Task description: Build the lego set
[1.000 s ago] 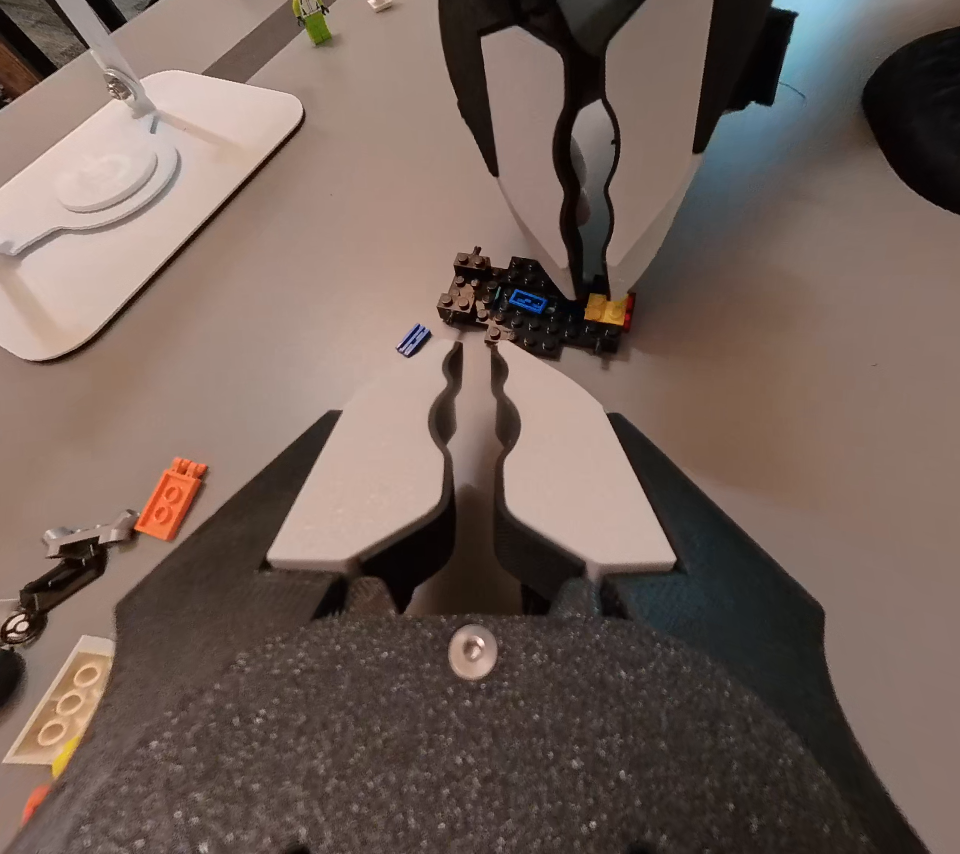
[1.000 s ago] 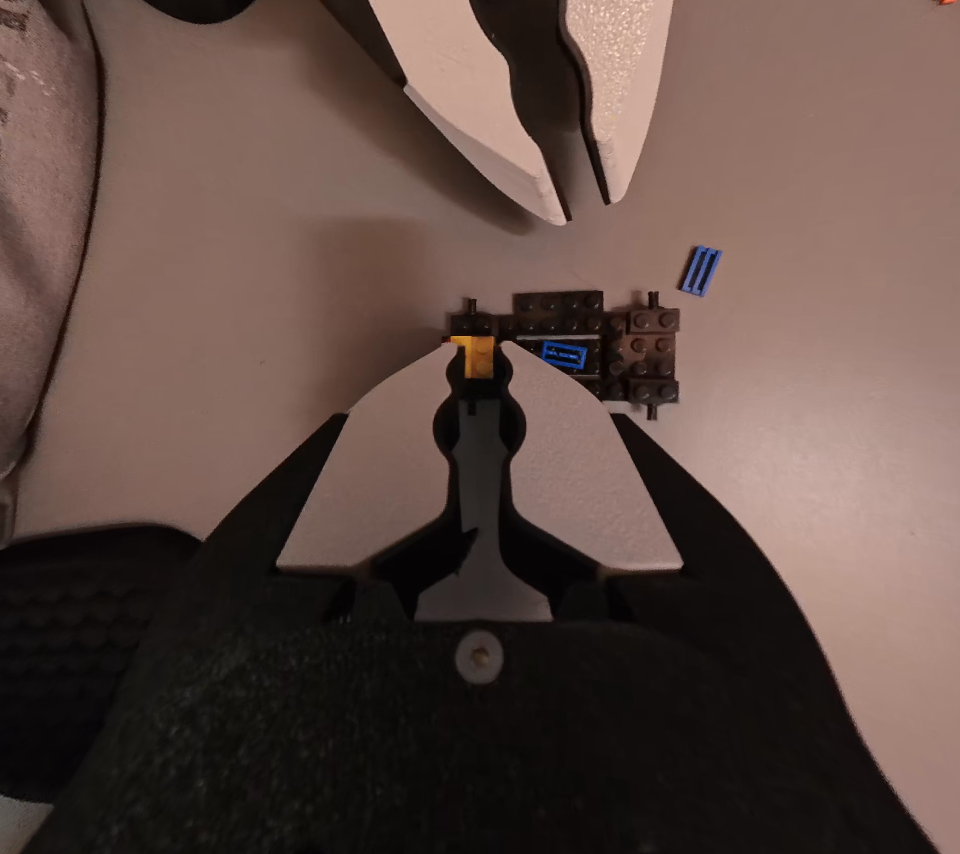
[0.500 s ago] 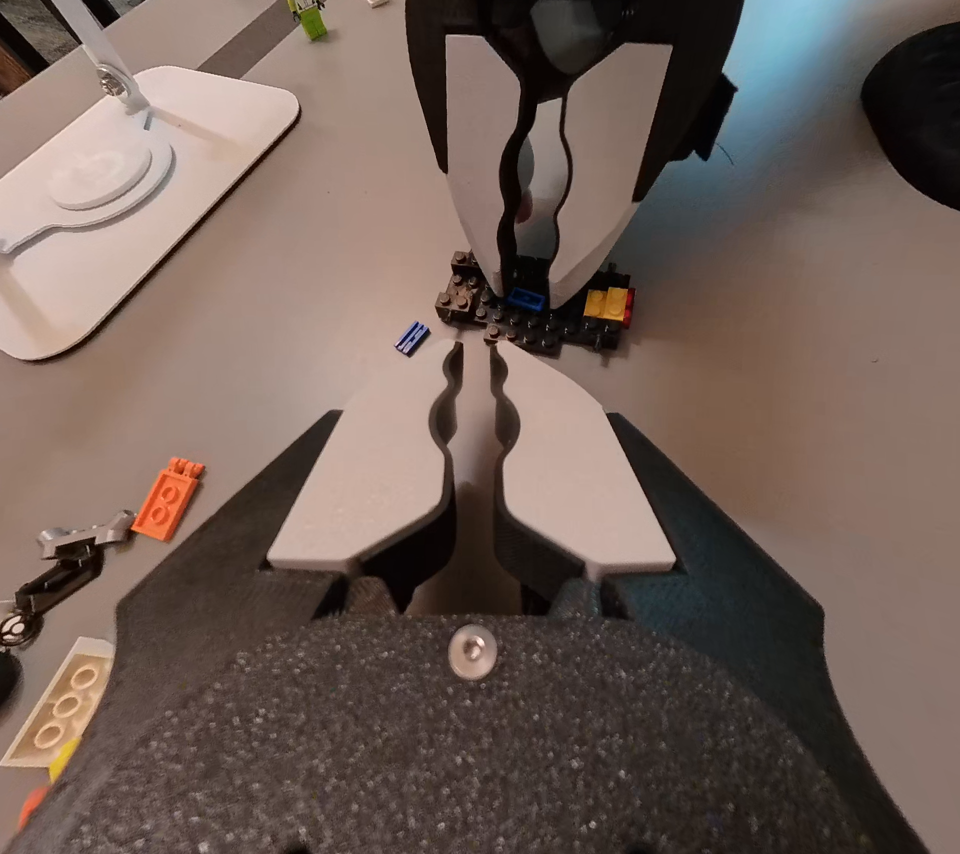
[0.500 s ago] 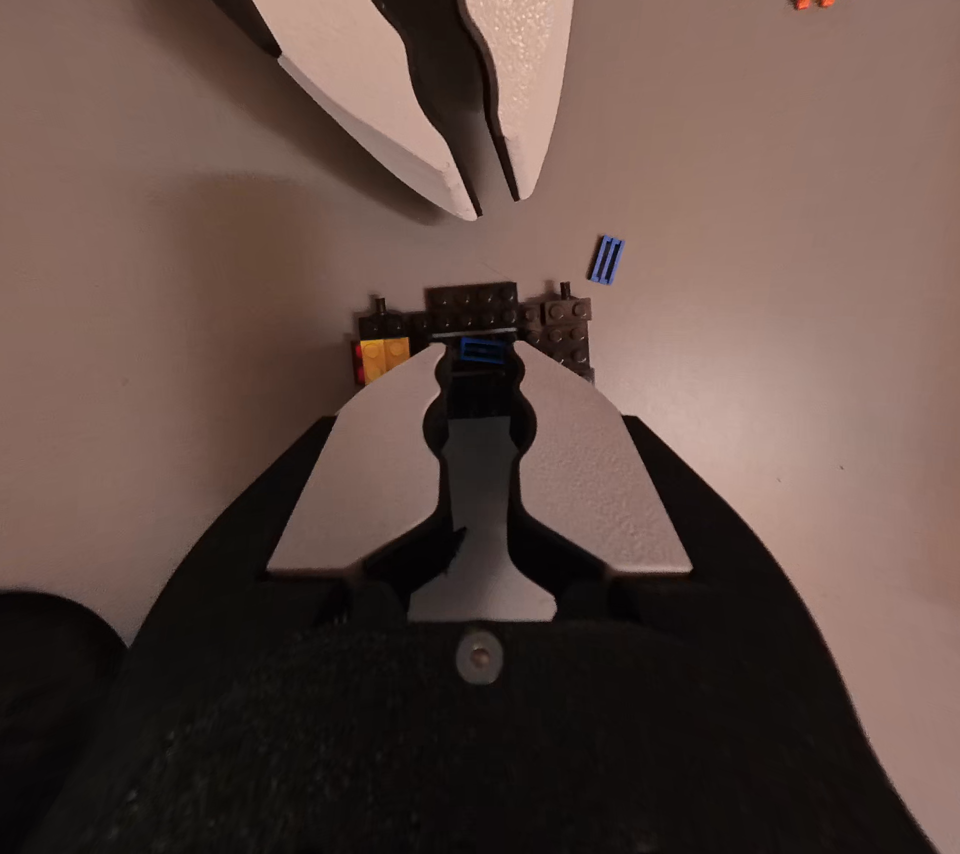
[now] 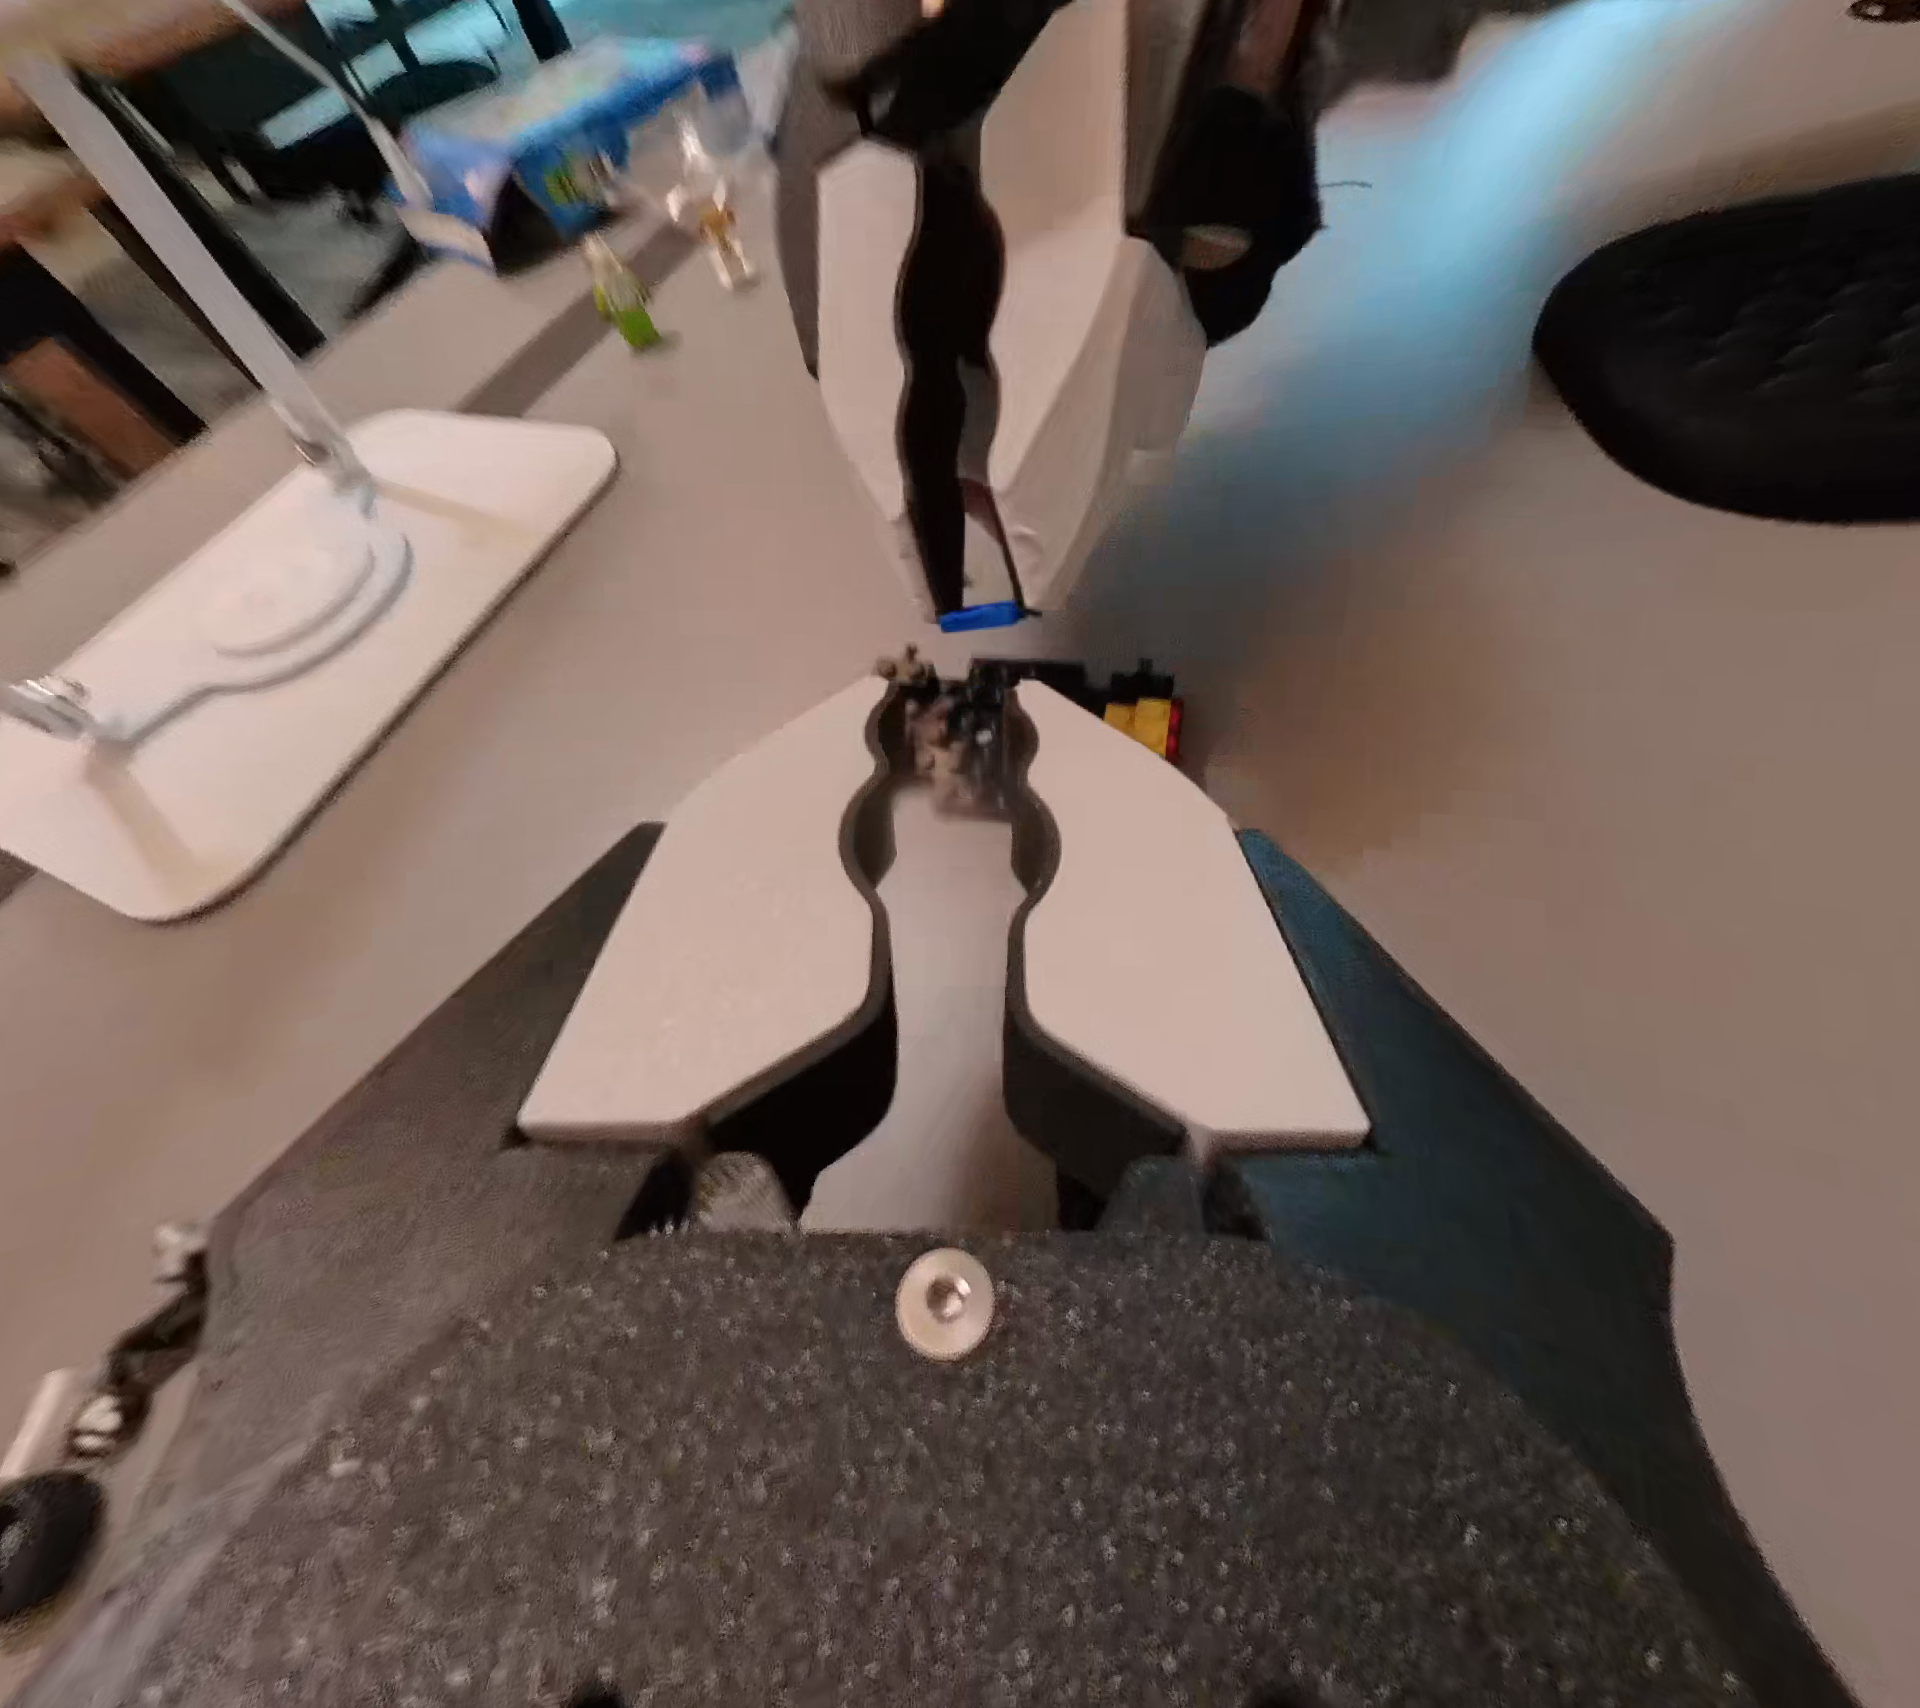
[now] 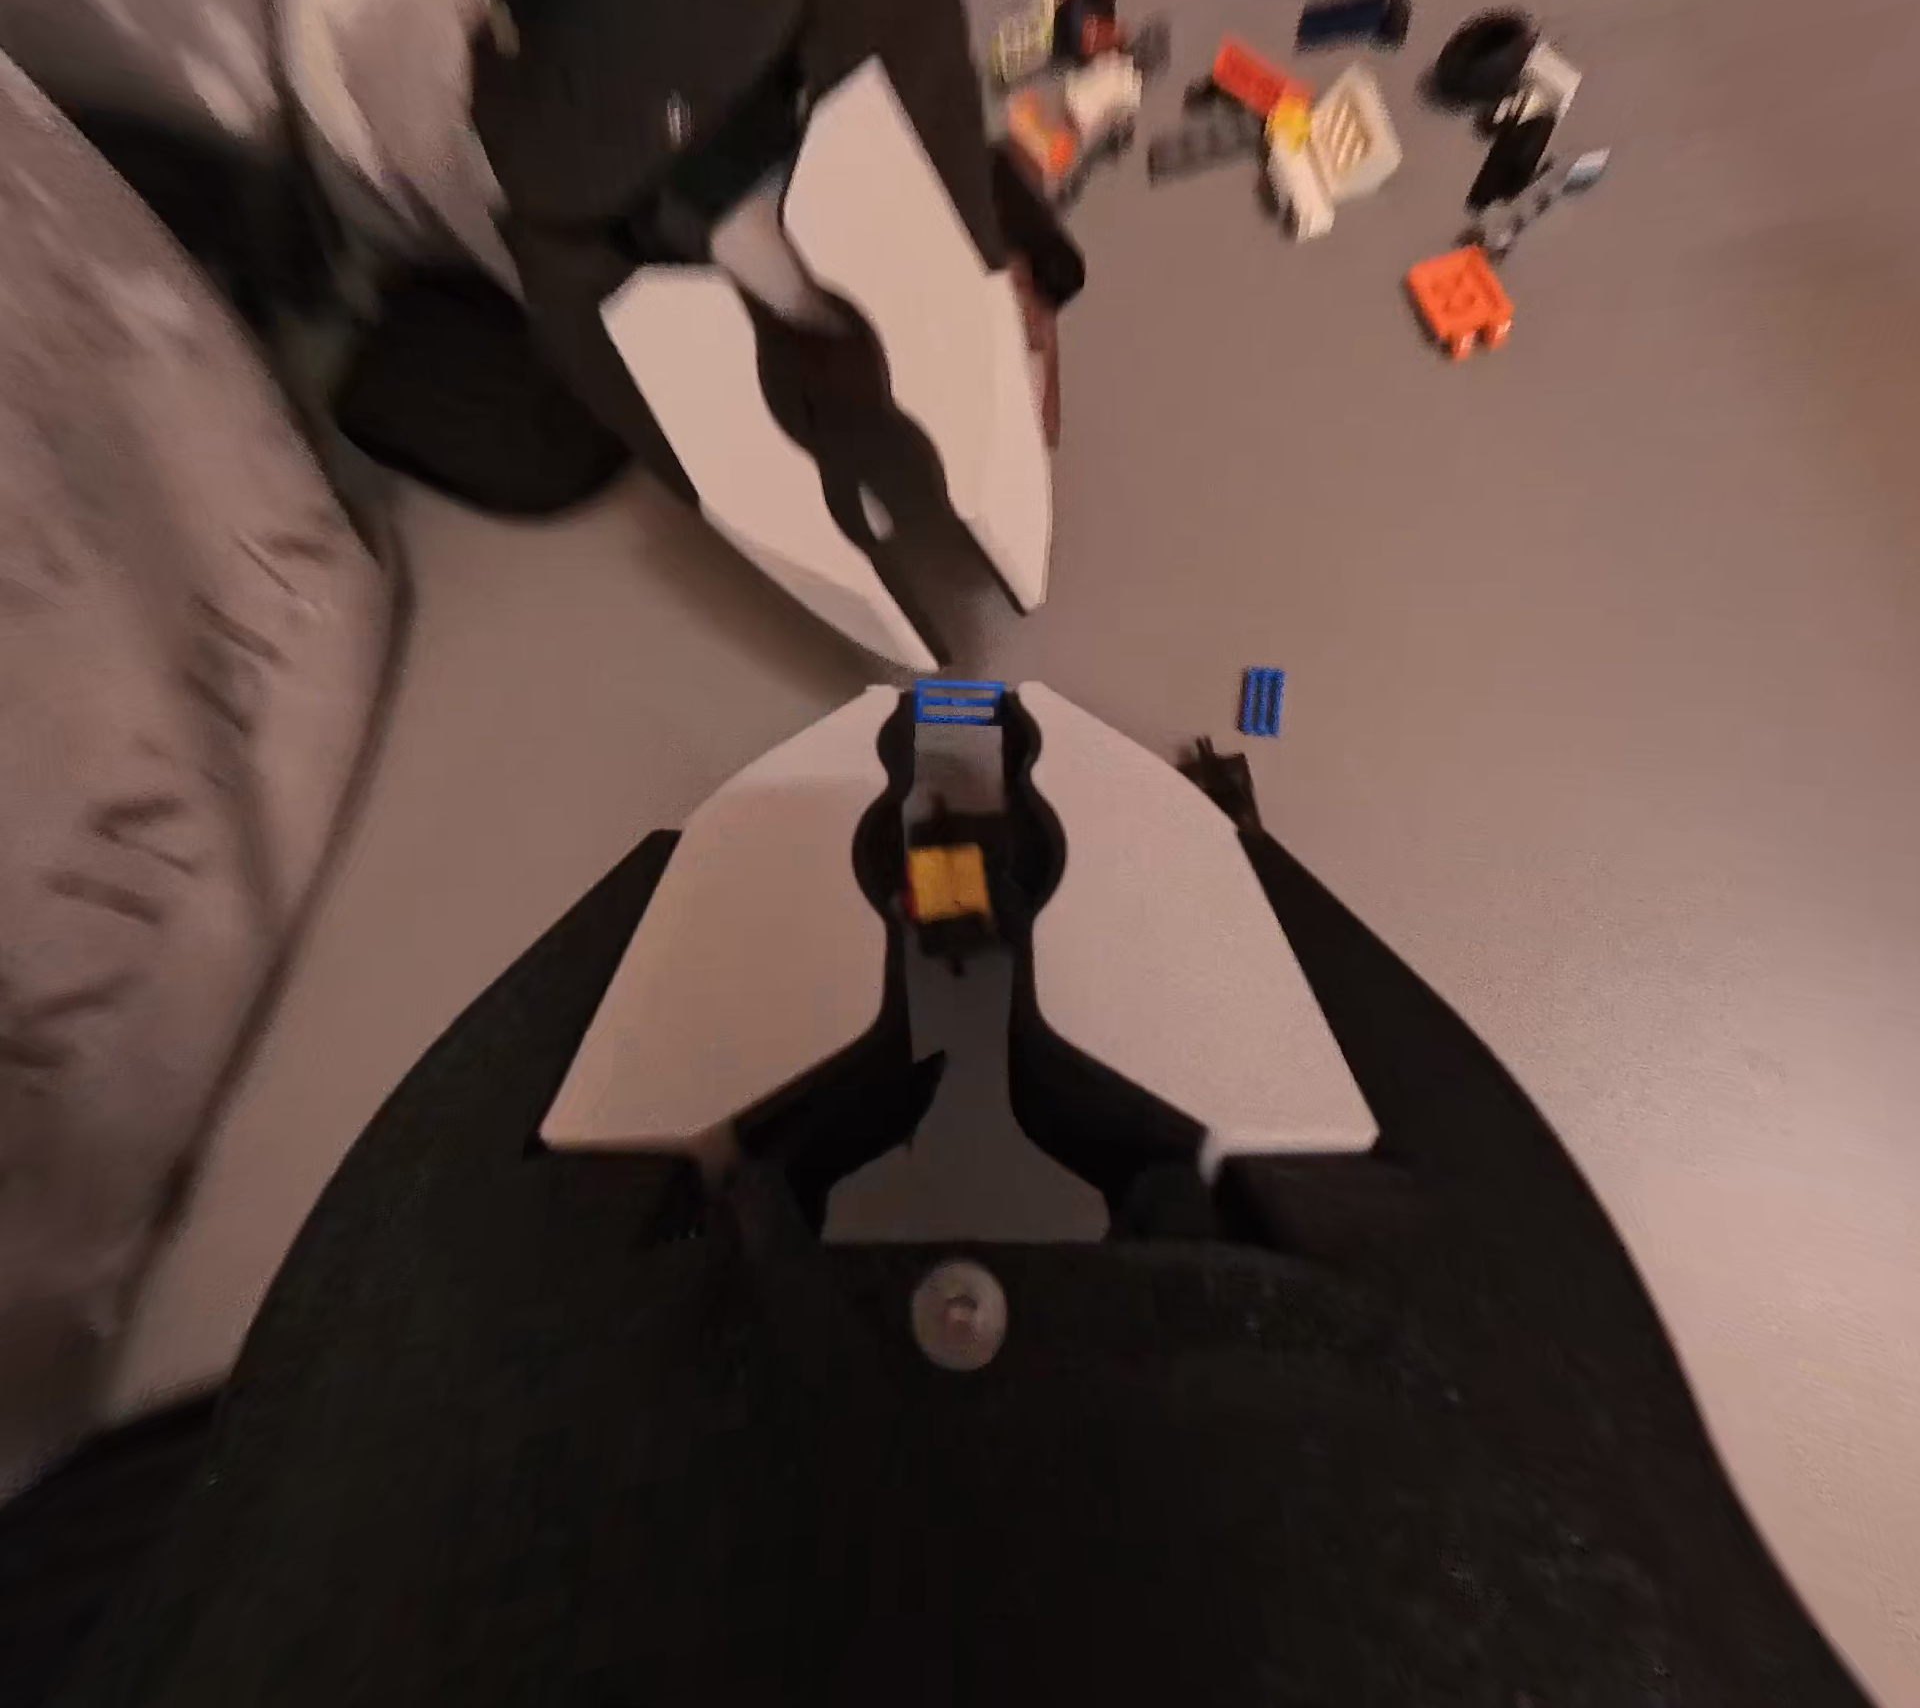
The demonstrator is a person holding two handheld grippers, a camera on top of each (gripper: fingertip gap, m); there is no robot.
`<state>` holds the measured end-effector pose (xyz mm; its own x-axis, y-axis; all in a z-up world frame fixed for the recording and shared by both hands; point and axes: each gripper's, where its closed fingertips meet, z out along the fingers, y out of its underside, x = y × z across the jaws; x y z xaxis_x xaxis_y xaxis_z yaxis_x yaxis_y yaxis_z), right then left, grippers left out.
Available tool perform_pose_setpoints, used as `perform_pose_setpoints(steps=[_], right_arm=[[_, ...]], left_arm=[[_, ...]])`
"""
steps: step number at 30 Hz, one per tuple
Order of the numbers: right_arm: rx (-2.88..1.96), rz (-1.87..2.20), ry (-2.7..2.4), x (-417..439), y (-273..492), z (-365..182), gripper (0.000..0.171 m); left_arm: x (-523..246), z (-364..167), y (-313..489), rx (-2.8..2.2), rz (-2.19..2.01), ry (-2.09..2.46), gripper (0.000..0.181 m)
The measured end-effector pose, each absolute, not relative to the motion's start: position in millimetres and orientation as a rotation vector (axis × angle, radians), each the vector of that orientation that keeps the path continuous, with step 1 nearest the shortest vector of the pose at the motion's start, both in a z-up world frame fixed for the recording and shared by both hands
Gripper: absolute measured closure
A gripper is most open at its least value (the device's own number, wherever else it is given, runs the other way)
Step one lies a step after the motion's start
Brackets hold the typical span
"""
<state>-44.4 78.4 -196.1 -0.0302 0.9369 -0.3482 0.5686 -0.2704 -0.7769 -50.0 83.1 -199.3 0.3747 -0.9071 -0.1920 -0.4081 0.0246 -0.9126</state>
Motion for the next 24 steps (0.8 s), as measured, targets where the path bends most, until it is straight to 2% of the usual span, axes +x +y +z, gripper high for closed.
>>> perform_pose_setpoints(steps=[5,9,24], right_arm=[[-1.775,1.81,-0.93,-46,76,-150,0.156],[-1.679,2.026,-0.653,-45,66,-130,0.156],[-1.592,2.297,-0.555,-49,40,-118,0.156]], left_arm=[[-52,-152,80,-1.326,-0.485,1.106,0.165],[-50,-126,66,-1.173,-0.435,1.084,0.166],[-41,-118,48,-1.114,-0.416,1.141,0.17]])
